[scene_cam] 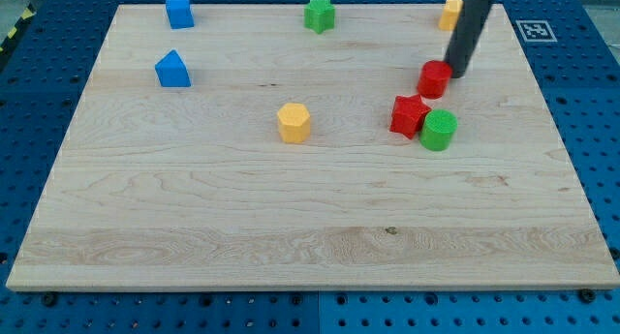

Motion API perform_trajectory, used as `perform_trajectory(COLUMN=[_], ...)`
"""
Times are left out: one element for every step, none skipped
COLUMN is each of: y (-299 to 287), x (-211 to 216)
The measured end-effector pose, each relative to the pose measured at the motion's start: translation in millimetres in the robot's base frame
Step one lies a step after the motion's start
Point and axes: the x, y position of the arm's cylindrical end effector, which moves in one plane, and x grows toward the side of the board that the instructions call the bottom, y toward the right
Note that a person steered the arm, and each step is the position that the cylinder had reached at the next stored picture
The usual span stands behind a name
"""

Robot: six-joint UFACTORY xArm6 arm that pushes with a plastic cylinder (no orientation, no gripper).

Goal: Push the red circle to the bottom left side of the blue triangle

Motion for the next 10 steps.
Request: perform_trajectory(y=[4.7,48.5,37.9,-1.7,-42.2,-85.6,-137.2,-183.5,-221.2,-234.7], x=[0.0,4.3,18.2,21.8,23.4,30.4,34.4,34.4,34.4,32.2])
